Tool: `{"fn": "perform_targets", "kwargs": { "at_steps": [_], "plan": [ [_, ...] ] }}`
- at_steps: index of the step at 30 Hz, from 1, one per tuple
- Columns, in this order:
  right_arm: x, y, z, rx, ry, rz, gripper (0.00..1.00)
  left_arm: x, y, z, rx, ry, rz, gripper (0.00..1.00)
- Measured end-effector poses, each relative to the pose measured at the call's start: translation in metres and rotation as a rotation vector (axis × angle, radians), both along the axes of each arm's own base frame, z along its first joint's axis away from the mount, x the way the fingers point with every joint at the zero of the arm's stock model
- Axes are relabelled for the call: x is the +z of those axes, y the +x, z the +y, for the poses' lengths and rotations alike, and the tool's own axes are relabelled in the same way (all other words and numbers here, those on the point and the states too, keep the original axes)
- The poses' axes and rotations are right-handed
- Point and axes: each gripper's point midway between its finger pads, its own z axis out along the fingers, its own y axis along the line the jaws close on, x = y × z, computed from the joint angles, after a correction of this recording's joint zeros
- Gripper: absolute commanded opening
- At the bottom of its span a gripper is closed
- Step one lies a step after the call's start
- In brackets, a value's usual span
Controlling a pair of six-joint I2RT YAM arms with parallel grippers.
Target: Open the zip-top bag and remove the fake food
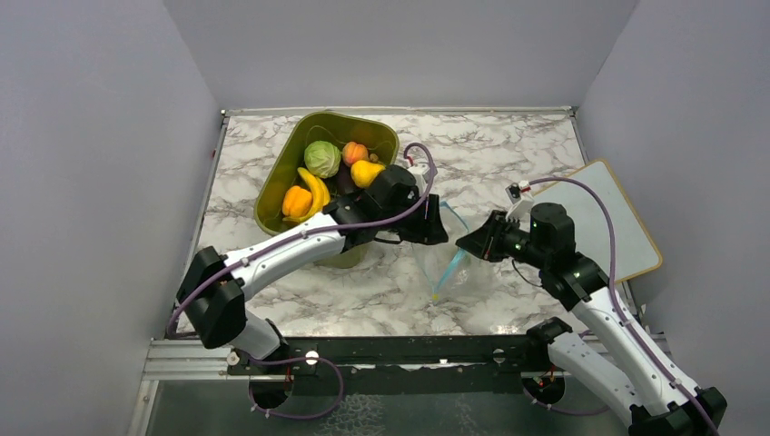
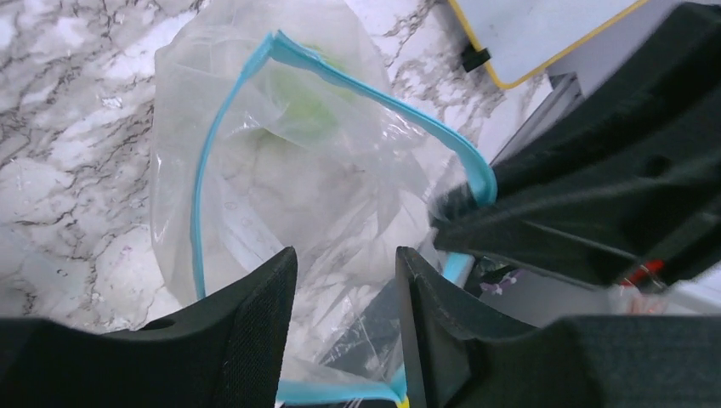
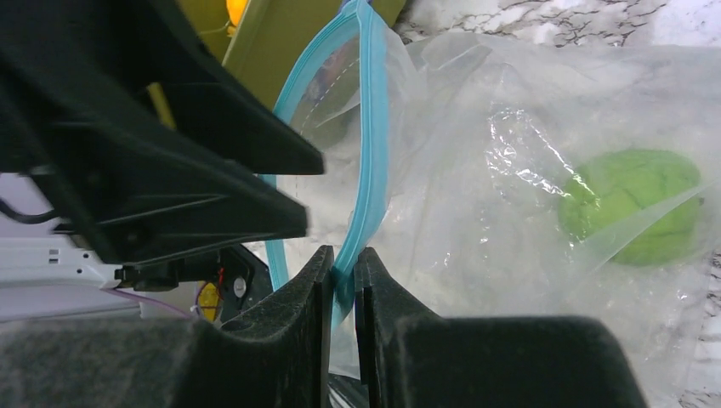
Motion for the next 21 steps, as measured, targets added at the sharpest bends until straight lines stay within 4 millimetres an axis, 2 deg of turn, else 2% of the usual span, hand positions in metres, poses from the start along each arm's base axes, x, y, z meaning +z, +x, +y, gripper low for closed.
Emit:
{"fn": "perform_targets", "kwargs": {
  "at_steps": [3,6,13,19,21],
  "plan": [
    [0.001,-0.002,0.001,0.014,0.005,-0.001,0.14,-0.02,0.0,-0.01,-0.002,0.039,0.038,0.43],
    [0.005,-0.005,0.002,0.023,0.017,-0.013,0.14,-0.039,0.002,-0.019,0.02,0.082,0.064,0.42],
    [0.027,-0.013,0.009,0.084,0.078,-0.084,0.16,-0.067,0.004,-0.011,0.108,0.157,0.104,0.47],
    [0.037,-0.02,0.015,0.144,0.1,-0.121,0.24,-0.096,0.0,-0.014,0.139,0.136,0.171,0.5],
    [0.04,-0.02,0.014,0.147,0.091,-0.135,0.33,-0.107,-0.004,-0.015,0.14,0.132,0.205,0.52]
  ]
}}
